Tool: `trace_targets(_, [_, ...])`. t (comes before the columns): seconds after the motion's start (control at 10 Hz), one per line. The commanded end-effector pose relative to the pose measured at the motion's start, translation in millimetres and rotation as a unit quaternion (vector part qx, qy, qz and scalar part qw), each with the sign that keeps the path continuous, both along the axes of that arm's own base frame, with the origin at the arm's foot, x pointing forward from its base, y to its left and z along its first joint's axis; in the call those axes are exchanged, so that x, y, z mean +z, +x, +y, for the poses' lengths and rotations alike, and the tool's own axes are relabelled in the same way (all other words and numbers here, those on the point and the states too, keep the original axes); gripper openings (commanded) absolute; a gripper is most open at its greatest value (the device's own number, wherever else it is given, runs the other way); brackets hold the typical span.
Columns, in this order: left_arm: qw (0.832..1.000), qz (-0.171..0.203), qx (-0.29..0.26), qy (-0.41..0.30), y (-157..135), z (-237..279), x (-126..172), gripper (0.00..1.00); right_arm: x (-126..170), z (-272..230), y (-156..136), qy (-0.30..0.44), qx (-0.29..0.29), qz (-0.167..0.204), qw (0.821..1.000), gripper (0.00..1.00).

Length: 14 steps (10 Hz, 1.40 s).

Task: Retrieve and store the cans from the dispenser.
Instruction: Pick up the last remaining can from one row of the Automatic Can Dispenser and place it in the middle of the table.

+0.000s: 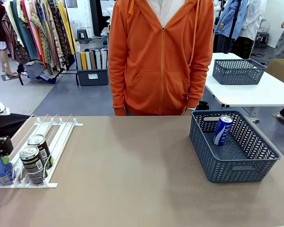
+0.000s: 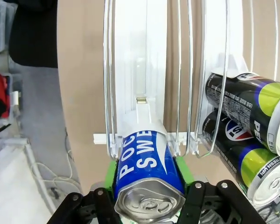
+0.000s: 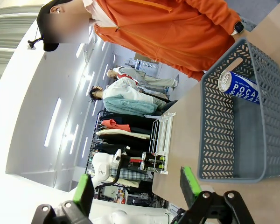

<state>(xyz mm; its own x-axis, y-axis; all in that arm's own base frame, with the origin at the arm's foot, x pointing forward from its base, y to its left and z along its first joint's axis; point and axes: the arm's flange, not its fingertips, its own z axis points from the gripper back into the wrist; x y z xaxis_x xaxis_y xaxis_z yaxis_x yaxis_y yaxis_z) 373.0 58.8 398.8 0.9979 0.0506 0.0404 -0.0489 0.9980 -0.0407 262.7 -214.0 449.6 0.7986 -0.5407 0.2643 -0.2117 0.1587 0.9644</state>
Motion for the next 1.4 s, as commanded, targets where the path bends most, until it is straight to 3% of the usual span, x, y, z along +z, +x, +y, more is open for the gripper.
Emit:
trace_targets(0.0, [1.0, -0.013, -0.004, 0.004, -12, -6, 1, 0.0, 5, 1, 2, 0.008, -0.004, -0.006, 1.0, 1.0])
trace_targets(0.2, [0.999, -0.046, -0.01, 0.004, -23, -4, 39, 0.0, 5, 1, 2, 0.008, -0.004, -0.006, 1.0, 1.0])
trace_targets(0.4, [0.996, -0.084, -0.015, 0.003, -49, -1, 103, 0.0, 5, 1, 2, 0.008, -0.004, -0.006, 1.0, 1.0])
trace_targets(0.5, [0.992, -0.125, -0.027, -0.006, -67, 2, 139, 0.0, 5, 1, 2, 0.008, -0.004, -0.006, 1.0, 1.0])
trace_targets(0.7, [0.98, -0.198, -0.031, -0.014, -101, 8, 180, 0.0, 5, 1, 2, 0.008, -0.004, -0.006, 1.0, 1.0])
trace_targets(0.8, [0.974, -0.226, -0.022, -0.024, -109, 12, 188, 0.0, 5, 1, 2, 0.008, -0.004, -0.006, 1.0, 1.0])
trace_targets(1.0, [0.977, -0.204, -0.018, -0.062, -111, 26, 179, 0.0, 5, 1, 2, 0.008, -0.004, -0.006, 1.0, 1.0])
trace_targets(1.1, [0.976, -0.215, -0.013, -0.016, -118, 14, 201, 0.0, 5, 1, 2, 0.008, -0.004, -0.006, 1.0, 1.0])
trace_targets(1.3, [0.976, -0.215, -0.013, -0.016, -118, 14, 201, 0.0, 5, 1, 2, 0.008, -0.004, -0.006, 1.0, 1.0])
